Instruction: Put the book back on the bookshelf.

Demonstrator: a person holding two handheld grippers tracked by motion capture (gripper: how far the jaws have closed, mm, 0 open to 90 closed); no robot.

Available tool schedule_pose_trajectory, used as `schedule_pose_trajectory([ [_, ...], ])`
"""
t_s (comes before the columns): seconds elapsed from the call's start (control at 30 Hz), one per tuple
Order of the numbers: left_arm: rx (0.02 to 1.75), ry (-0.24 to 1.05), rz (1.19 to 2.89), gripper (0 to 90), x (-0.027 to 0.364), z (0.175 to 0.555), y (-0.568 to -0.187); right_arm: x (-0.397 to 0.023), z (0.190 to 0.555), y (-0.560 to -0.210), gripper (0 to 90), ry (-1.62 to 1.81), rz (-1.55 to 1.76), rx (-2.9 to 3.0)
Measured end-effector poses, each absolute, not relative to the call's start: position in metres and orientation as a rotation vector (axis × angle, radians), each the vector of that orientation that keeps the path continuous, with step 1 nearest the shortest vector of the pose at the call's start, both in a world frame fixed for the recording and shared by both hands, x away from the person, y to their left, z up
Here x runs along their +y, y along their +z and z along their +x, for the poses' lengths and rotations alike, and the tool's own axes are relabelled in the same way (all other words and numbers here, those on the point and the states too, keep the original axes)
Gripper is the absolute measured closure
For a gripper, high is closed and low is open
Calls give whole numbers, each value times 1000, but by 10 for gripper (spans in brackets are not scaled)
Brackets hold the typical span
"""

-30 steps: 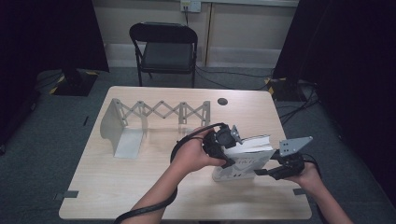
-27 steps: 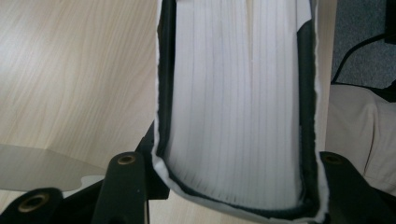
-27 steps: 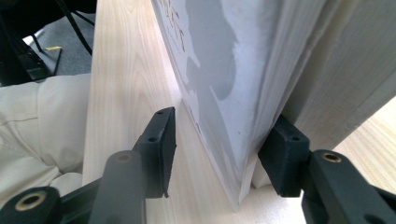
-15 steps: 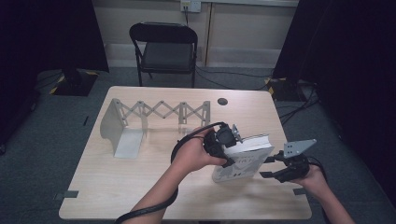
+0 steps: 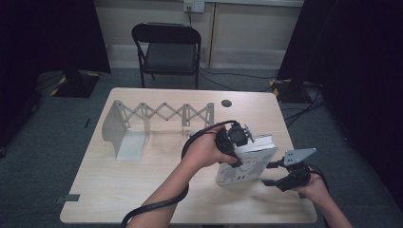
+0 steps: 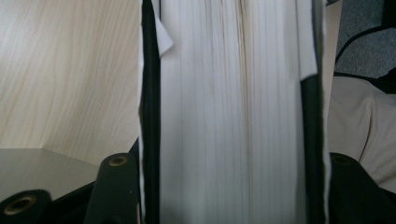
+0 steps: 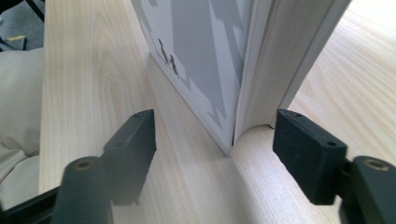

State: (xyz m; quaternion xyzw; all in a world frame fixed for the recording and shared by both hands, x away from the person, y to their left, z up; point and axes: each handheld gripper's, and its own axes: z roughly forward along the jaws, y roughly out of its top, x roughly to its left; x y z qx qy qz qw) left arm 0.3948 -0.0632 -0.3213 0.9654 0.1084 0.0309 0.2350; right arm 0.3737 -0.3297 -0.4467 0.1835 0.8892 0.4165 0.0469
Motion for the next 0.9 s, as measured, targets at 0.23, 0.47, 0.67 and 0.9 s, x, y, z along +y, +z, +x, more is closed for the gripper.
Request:
schedule_pose_trajectory([
  [0.23,311,60,2684,449,-72,397,-322,-333,370,-462,244,1250,632,2672],
  [0.47,320,46,2725,441,-78,397,-322,-330,366,-476,244,1256,676,2676],
  [0.67,358,28,2777,431,-82,401,-323,-326,363,-487,241,1224,699,2679],
  [0.9,368,12,2810,426,-86,402,-323,-324,363,-495,235,1193,718,2663],
])
